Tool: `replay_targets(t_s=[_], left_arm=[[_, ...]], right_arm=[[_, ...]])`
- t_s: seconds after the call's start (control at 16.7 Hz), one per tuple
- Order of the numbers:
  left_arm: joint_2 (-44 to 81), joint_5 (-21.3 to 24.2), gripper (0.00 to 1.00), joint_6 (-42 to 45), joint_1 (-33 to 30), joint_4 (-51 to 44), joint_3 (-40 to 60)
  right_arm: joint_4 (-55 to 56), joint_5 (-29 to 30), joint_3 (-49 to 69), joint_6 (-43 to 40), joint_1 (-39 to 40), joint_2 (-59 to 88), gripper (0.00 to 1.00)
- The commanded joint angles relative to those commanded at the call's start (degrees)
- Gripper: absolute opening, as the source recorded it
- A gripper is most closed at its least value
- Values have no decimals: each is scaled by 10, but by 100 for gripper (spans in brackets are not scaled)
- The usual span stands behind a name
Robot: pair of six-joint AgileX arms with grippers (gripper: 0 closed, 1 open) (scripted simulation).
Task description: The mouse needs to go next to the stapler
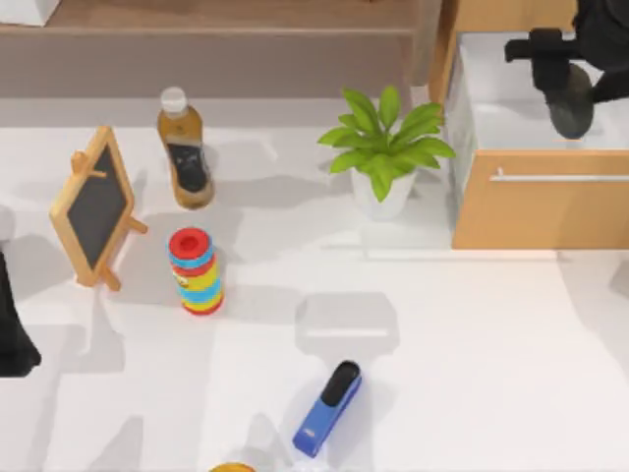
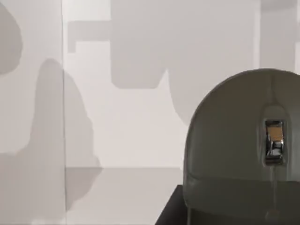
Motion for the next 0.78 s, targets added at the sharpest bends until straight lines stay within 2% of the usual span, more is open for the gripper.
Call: replay_targets(t_s=[0.48,0.78], left_arm=[[0,0,100,0,0,0,0],[0,0,100,0,0,0,0]], right_arm=[[38,60,-159,129,122,-187,0],[72,41,-278,216,211,-247,0]])
